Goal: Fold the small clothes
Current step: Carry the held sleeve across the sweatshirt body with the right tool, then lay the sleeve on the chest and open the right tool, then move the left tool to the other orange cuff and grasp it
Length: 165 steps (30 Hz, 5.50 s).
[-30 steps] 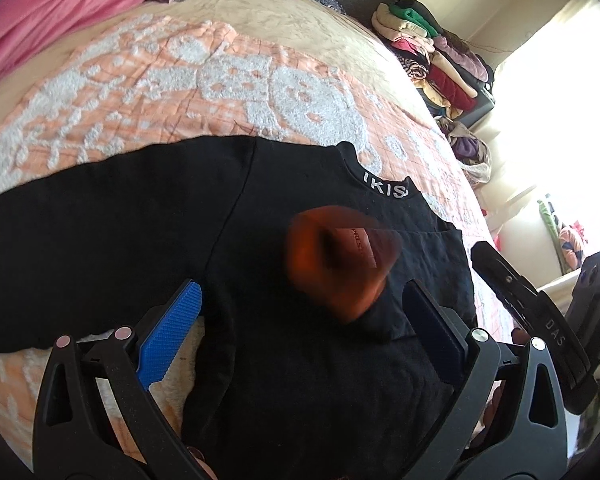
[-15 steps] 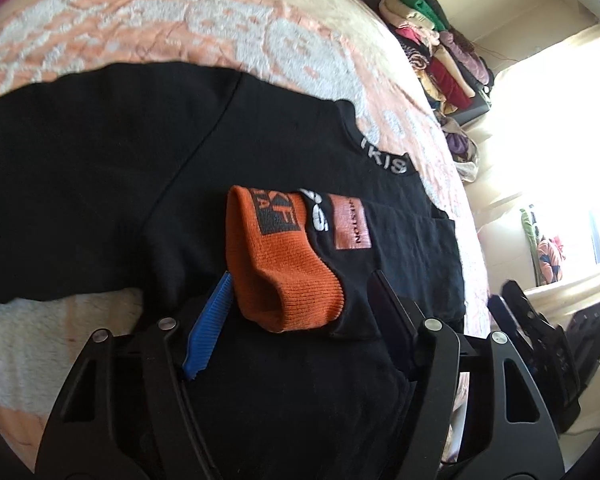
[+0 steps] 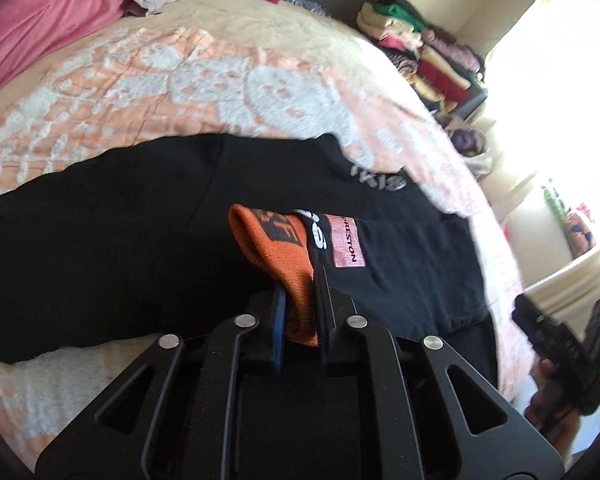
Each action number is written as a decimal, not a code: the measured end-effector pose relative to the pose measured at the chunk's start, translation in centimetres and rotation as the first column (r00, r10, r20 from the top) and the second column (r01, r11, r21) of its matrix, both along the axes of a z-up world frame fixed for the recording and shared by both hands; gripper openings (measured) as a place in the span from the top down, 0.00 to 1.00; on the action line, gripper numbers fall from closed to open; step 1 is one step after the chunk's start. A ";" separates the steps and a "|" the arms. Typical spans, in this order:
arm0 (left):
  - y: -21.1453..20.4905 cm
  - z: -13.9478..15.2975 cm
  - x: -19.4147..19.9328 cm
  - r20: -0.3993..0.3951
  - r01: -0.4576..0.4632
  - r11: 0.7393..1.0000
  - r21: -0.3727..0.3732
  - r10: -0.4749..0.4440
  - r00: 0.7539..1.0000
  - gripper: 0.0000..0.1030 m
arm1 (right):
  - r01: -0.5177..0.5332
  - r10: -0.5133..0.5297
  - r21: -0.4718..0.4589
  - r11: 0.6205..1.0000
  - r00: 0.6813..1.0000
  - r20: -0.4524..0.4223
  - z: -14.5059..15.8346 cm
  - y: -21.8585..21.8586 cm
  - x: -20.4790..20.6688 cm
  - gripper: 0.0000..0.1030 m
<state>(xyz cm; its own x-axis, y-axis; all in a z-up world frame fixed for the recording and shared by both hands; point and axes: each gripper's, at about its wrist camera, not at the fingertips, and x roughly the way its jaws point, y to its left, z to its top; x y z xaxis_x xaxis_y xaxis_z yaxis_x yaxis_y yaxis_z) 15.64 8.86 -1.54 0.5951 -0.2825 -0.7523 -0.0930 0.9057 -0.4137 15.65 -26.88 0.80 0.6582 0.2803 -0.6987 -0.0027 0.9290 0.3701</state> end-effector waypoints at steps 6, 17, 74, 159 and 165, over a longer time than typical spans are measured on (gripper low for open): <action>1.9 0.2 -1.0 -0.005 -0.061 0.998 0.030 0.061 0.998 0.77 | -0.028 0.028 -0.034 0.999 1.000 -0.009 -0.4 0.8 0.4 0.37; -3.2 1.6 0.1 0.014 0.070 0.989 0.131 -0.073 0.997 0.70 | -0.167 0.161 -0.152 0.974 0.986 -0.050 -1.4 4.3 2.2 0.37; -1.3 3.7 -5.4 0.048 -0.002 0.982 0.190 -0.007 0.999 0.09 | -0.182 0.186 -0.111 0.977 0.982 0.028 3.0 5.8 -2.8 0.05; 22.9 -3.7 -17.0 -0.018 -0.588 0.807 -0.055 0.588 0.808 0.26 | -0.645 0.663 -0.227 0.730 0.749 0.004 1.6 29.5 -7.3 0.05; 24.3 -4.0 -15.8 0.017 -0.636 0.769 -0.061 0.638 0.770 0.39 | -0.610 0.624 -0.217 0.762 0.781 -0.007 1.2 27.8 -6.7 0.05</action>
<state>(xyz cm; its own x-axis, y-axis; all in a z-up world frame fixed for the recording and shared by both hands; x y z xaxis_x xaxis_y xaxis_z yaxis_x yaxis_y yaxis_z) -0.12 33.11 -5.51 0.6770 0.1357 -0.7234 -0.6265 0.6222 -0.4695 8.92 0.94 1.99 0.4343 0.5028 -0.7474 -0.6173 0.7704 0.1596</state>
